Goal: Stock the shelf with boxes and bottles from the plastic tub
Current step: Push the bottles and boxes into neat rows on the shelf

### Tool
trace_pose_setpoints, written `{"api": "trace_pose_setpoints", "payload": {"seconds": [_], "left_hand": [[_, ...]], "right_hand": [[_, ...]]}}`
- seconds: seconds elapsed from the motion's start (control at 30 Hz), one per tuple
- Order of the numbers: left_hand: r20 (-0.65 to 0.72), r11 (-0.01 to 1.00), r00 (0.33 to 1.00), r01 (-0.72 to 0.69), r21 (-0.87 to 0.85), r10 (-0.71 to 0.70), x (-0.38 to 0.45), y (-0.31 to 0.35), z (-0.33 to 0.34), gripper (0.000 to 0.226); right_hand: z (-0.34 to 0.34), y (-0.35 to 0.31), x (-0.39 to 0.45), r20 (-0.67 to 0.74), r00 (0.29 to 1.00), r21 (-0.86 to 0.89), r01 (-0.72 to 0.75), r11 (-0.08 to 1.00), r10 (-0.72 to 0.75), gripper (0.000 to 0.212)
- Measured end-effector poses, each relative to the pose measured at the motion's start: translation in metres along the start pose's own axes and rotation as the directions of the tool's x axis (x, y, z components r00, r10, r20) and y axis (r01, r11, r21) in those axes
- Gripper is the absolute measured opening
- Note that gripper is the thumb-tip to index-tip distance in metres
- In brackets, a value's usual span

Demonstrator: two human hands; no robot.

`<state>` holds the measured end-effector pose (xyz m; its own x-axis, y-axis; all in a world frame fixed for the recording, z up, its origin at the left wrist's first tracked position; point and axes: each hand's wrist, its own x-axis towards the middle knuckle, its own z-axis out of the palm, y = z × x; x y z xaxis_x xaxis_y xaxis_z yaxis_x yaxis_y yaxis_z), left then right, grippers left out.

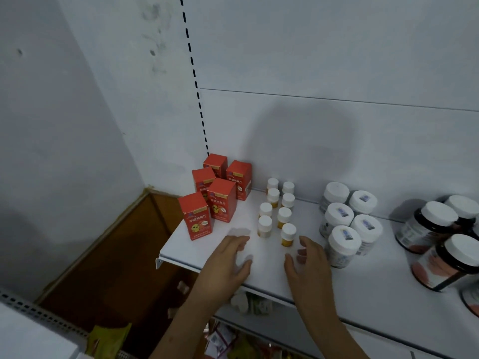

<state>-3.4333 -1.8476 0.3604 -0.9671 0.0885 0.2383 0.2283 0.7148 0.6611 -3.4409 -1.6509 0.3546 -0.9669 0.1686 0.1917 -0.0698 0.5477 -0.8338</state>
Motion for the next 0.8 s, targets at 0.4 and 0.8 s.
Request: {"api": "trace_pose_setpoints", "payload": {"seconds": [0.4, 0.8], "left_hand": [[-0.465, 0.945, 0.827, 0.317, -0.077, -0.316, -0.002, -0.019, -0.055, 0.099], [-0.173, 0.908, 0.9, 0.362, -0.212, -0.399, 0.043, -0.051, -0.063, 0.069]], "right_hand": [[0.036, -0.096, 0.045, 0.056, 0.875, -0.126, 0.484, 0.866, -0.481, 0.054], [0.09, -0.105, 0.116, 0.222, 0.822, -0.256, 0.569, 0.782, -0.525, 0.039]]}}
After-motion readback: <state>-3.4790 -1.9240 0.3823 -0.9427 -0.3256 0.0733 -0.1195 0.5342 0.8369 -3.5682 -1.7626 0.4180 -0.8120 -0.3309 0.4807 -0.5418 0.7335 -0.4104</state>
